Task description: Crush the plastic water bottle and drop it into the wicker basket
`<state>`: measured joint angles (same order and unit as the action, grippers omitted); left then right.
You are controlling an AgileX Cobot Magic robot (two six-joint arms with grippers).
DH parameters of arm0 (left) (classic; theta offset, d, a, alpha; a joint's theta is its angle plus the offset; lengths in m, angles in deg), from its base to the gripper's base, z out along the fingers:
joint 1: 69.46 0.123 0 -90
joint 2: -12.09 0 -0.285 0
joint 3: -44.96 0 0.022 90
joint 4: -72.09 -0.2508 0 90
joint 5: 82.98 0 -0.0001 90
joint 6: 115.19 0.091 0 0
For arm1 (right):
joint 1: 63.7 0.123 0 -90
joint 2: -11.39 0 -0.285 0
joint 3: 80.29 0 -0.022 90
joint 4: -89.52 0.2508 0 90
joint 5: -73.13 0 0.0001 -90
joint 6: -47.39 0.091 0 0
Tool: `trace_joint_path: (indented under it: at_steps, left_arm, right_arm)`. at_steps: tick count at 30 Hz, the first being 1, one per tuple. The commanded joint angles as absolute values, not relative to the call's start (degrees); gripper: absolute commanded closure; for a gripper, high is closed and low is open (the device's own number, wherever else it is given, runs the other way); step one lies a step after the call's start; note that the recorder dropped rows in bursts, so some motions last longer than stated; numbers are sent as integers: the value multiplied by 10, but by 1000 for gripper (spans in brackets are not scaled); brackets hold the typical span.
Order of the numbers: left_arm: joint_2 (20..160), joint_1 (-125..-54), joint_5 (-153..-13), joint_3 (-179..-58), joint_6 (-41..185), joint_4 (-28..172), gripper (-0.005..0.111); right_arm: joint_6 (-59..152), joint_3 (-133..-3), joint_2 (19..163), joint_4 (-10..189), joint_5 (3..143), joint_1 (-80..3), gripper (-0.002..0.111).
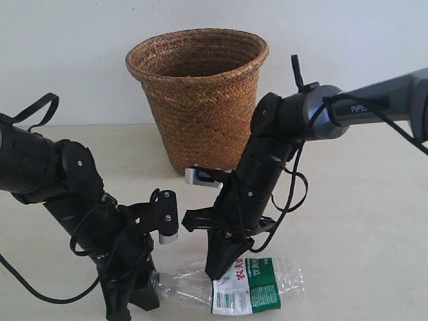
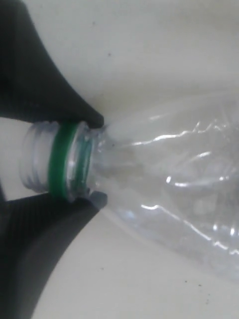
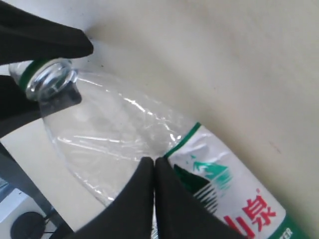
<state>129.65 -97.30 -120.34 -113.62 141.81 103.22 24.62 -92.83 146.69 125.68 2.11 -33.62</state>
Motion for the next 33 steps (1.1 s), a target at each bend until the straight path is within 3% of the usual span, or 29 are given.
trace_joint_path:
  at_steps: [1, 8, 21, 33]
  left_arm:
    - [1293, -975, -1195, -1138, 1416, 1044, 102]
    - [1293, -975, -1197, -1138, 1416, 1044, 102]
    - [1256, -975, -1194, -1138, 1402, 1043, 102]
    - [1127, -973, -1209, -1142, 1403, 1044, 102]
  right_arm:
    - [233, -924, 1408, 1230, 32, -335, 108]
    - [241, -923, 1285, 1221, 32, -356, 108]
    - [326, -922, 1190, 937, 32, -383, 108]
    - [311, -922, 1172, 942, 32, -549, 108]
